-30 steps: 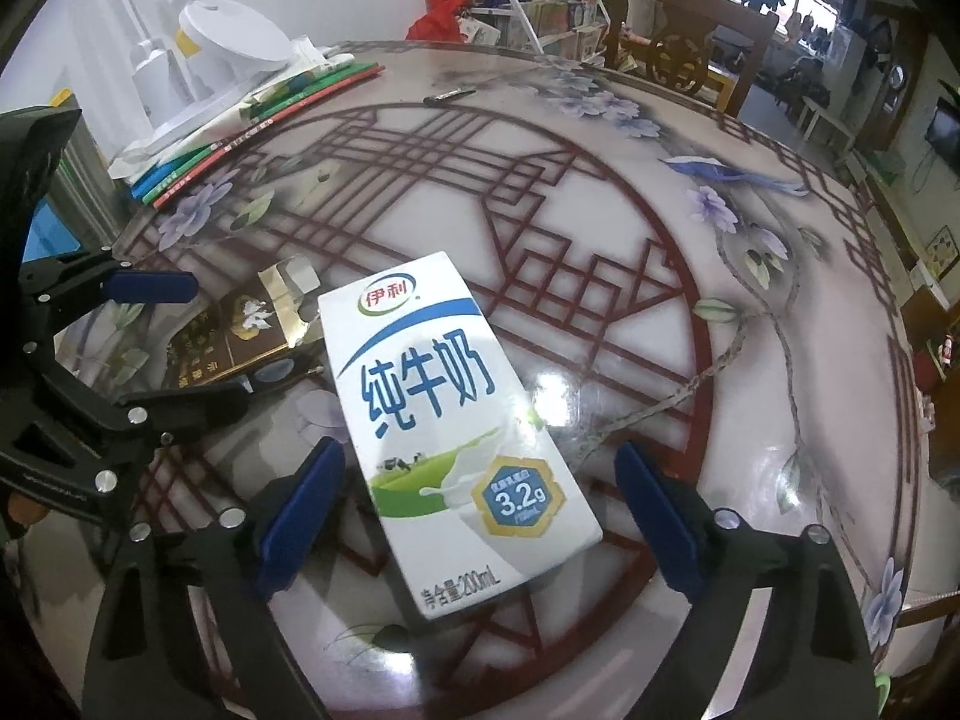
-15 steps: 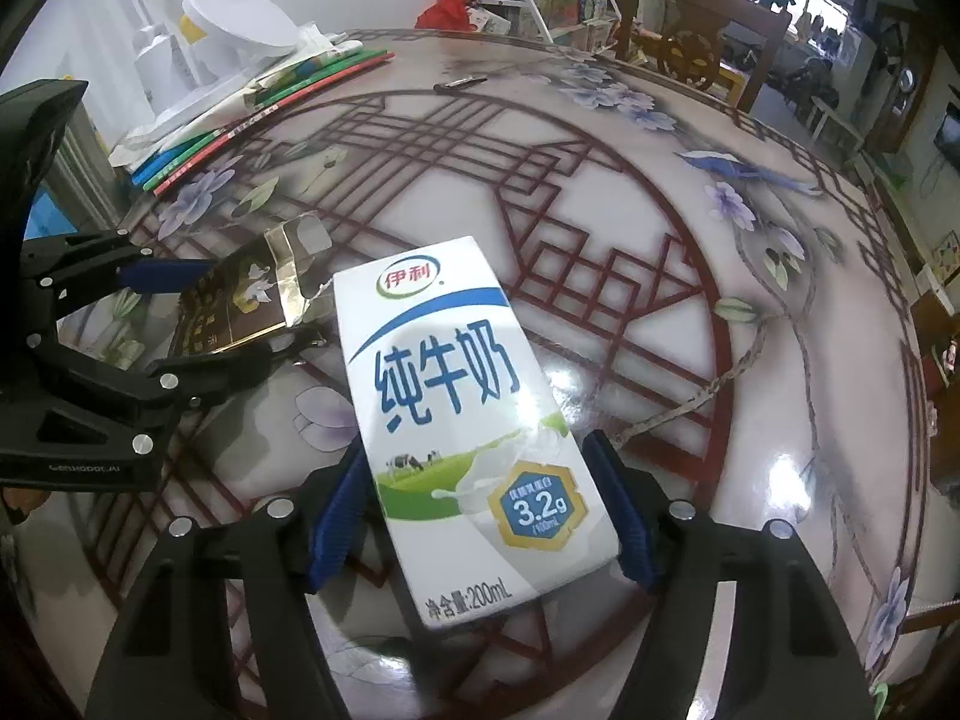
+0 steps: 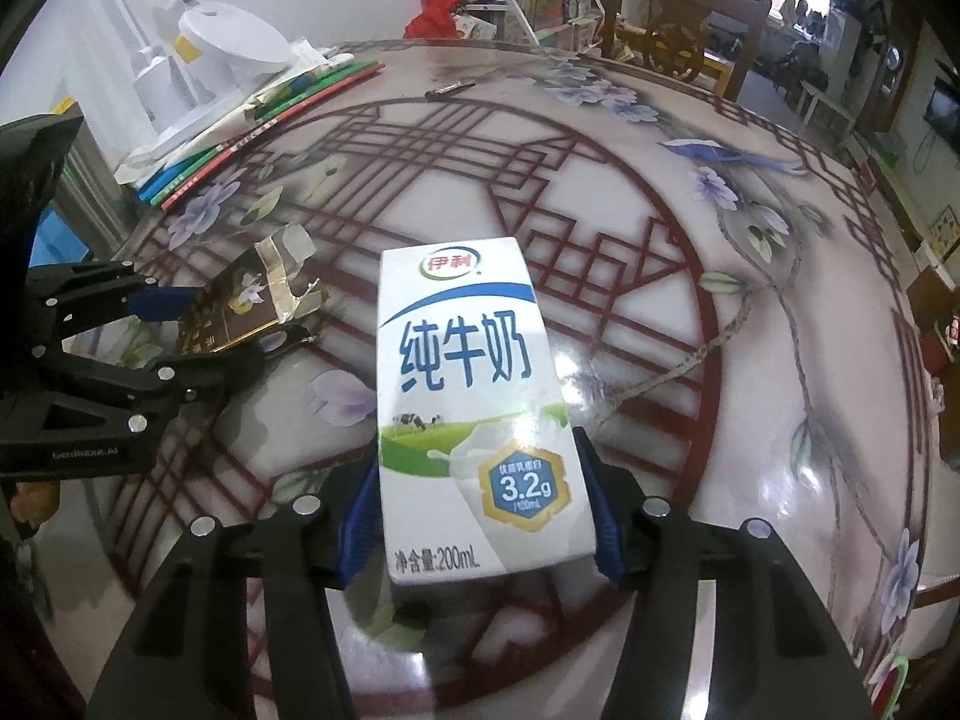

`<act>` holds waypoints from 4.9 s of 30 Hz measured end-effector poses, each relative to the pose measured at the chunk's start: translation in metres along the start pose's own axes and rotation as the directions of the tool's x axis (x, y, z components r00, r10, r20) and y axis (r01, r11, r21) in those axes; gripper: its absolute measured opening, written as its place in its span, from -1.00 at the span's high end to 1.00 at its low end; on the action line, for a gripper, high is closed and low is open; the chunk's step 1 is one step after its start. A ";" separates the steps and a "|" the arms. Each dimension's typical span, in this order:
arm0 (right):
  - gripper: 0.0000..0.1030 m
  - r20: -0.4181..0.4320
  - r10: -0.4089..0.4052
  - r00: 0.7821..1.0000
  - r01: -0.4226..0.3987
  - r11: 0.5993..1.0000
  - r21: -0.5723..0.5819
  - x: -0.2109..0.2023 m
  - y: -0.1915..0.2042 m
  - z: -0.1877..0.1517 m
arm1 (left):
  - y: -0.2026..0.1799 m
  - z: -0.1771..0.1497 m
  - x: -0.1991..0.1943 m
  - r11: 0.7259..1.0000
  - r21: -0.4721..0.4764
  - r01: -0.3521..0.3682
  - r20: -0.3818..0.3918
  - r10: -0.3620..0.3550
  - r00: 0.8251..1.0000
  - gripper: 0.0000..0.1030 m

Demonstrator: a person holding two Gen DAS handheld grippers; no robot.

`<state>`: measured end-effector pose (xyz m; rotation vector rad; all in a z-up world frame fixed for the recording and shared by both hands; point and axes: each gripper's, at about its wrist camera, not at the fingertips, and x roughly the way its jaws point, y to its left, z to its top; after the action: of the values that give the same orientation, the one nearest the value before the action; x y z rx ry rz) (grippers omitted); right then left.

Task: Collect trash
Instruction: 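Carry the milk carton and cigarette pack over the red bin and open both tools, then move both open tools back over the table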

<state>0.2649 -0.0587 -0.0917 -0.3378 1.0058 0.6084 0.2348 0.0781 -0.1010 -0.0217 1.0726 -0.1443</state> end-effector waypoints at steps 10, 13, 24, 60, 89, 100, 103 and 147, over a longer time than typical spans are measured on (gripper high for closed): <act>0.00 0.025 -0.023 0.999 0.022 1.000 0.004 -0.032 0.008 -0.017 | -0.002 -0.017 -0.023 0.999 -0.046 0.001 0.004 -0.001 1.000 0.00; 0.00 0.034 -0.027 0.999 0.027 1.000 0.008 -0.043 0.011 -0.024 | -0.006 -0.022 -0.038 0.998 -0.057 -0.001 0.018 0.002 1.000 0.00; 0.00 0.108 -0.053 0.993 0.049 0.998 0.035 -0.118 0.020 -0.056 | -0.044 -0.045 -0.106 0.999 -0.029 0.028 0.104 -0.025 0.994 0.00; 0.00 0.198 -0.260 0.945 0.188 0.927 0.324 -0.259 -0.113 -0.181 | -0.248 -0.011 -0.128 0.952 0.241 0.190 0.098 -0.218 0.971 0.00; 0.00 0.061 -0.427 0.902 0.306 0.733 0.607 -0.314 -0.293 -0.328 | -0.492 0.028 -0.047 0.746 0.279 0.604 -0.175 -0.579 0.796 -0.01; -0.02 0.027 -0.379 0.925 0.281 0.731 0.621 -0.293 -0.309 -0.349 | -0.526 0.038 -0.031 0.736 0.270 0.621 -0.204 -0.586 0.784 -0.14; -0.54 0.023 -0.389 0.921 0.293 0.729 0.619 -0.288 -0.308 -0.348 | -0.525 0.044 -0.031 0.753 0.240 0.612 -0.178 -0.586 0.791 -0.72; -0.86 0.352 -0.452 0.820 0.291 0.857 0.425 -0.288 -0.016 -0.184 | -0.169 -0.072 -0.190 0.991 0.124 -0.047 0.436 -0.011 0.900 -0.90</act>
<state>0.0366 -0.2605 0.0637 -0.0631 0.5623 0.1148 0.0640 -0.0614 0.0452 0.0724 0.6114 -0.1833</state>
